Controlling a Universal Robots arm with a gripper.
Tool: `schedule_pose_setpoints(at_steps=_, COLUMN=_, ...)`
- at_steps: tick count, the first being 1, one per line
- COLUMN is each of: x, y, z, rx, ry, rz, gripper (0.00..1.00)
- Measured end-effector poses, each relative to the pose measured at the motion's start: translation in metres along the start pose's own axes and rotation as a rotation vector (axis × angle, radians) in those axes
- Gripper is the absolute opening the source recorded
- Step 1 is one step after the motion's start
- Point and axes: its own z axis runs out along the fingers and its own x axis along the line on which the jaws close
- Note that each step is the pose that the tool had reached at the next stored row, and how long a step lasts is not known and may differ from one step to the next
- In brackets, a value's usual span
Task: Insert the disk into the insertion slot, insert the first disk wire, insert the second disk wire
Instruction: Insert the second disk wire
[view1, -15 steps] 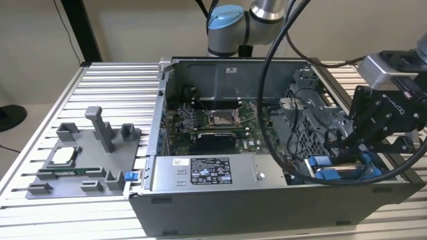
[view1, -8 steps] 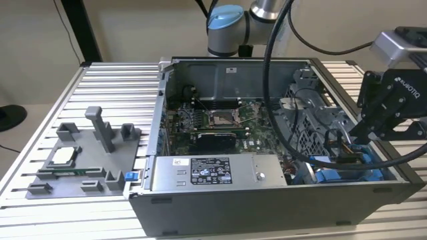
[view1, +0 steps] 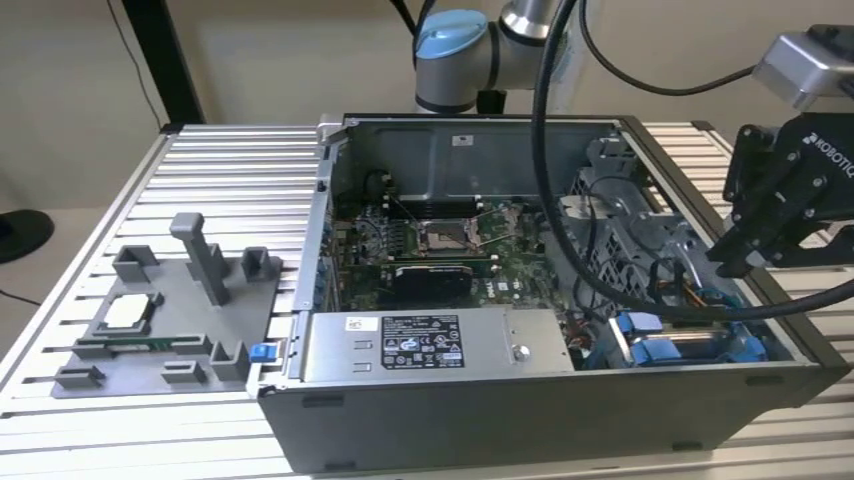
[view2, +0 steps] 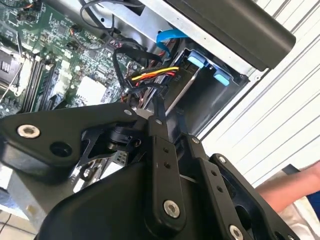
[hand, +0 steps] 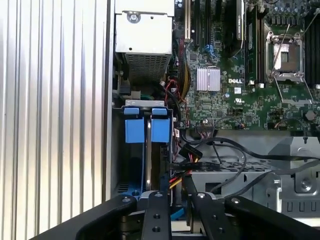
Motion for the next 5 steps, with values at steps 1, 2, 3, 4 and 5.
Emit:
schedule_pose_setpoints(at_steps=1, x=0.0000, y=0.0000, z=0.0000, rx=0.0000, ry=0.0000, rz=0.000, gripper=1.00)
schedule_pose_setpoints(at_steps=2, x=0.0000, y=0.0000, z=-0.0002, rx=0.0000, ry=0.0001, rz=0.000, gripper=1.00)
schedule_pose_setpoints(at_steps=3, x=0.0000, y=0.0000, z=-0.0002, rx=0.0000, ry=0.0001, rz=0.000, gripper=1.00)
schedule_pose_setpoints(at_steps=4, x=0.0000, y=0.0000, z=-0.0002, rx=0.0000, ry=0.0001, rz=0.000, gripper=1.00)
schedule_pose_setpoints(at_steps=5, x=0.0000, y=0.0000, z=-0.0002, rx=0.0000, ry=0.0001, rz=0.000, gripper=1.00)
